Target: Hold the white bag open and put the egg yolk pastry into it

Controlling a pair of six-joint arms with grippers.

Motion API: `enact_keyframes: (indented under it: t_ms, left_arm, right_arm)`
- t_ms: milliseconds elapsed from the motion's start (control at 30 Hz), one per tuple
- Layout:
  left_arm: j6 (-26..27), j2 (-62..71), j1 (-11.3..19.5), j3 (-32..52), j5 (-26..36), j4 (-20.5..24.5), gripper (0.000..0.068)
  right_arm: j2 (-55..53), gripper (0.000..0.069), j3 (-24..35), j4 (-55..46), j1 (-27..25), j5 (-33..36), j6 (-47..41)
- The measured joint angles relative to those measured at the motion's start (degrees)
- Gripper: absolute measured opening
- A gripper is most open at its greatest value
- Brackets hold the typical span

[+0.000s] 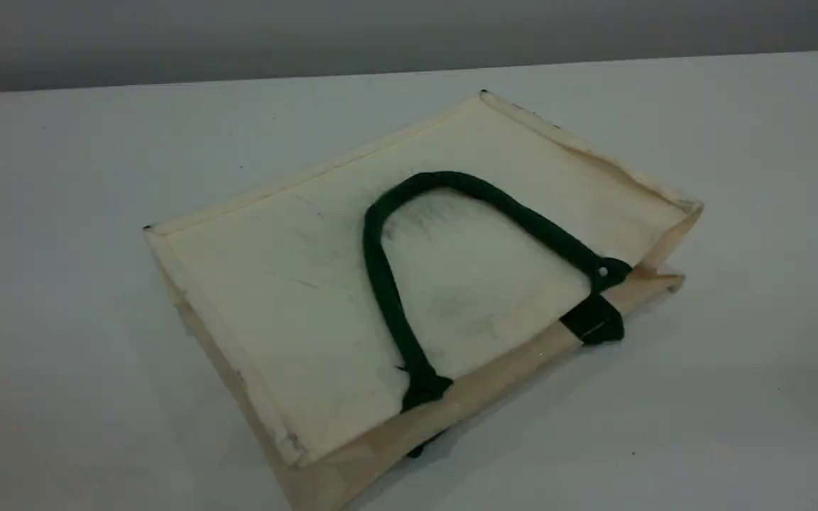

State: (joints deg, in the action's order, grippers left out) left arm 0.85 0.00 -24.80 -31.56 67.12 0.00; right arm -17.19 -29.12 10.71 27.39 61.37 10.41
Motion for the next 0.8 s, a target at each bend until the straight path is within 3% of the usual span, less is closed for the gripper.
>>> enact_keyframes:
  t_ms: [367,700,800]
  left_arm:
    - [-1.62,0.00,0.00,2.55,-5.09,1.50,0.0587]
    - [-1.81,0.00,0.00,2.74,-5.28,1.50,0.0587]
    - [-1.81,0.00,1.36,2.74,-5.28,1.45,0.0587]
  right_arm:
    - [0.00,0.0589,0.00,-0.09,0.00,0.15,-0.05]
    - [0.00,0.0589,-0.01,-0.11,0.00,0.15,-0.05]
    - [0.00,0.0589,-0.01,0.12,-1.24,0.15,0.00]
